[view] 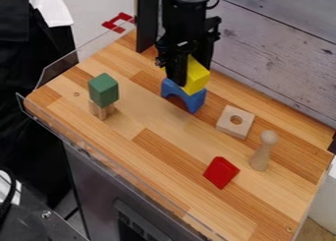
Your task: Move the yellow rectangular block from the tower and put it on top of the blue arch
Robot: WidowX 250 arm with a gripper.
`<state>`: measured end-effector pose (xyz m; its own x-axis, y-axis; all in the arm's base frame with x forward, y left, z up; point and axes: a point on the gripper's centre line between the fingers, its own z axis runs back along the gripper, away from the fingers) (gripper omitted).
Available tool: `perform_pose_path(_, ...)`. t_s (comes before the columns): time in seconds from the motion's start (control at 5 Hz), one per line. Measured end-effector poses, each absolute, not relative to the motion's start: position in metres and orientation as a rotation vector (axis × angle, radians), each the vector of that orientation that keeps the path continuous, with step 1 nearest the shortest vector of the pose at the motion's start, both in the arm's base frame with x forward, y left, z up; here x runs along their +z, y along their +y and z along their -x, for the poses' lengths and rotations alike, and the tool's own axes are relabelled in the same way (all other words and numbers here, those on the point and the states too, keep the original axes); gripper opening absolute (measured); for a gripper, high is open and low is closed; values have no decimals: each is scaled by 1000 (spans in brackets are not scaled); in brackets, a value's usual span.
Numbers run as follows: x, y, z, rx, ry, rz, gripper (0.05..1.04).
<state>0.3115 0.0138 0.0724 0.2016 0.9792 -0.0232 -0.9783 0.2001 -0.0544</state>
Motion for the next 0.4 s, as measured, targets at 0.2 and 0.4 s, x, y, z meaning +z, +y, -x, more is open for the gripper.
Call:
perform_pose_path(0.2,70,16,-315,1374,-28,105,588)
perform_pose_path(0.4,71,25,-321,1425,-52,156,588)
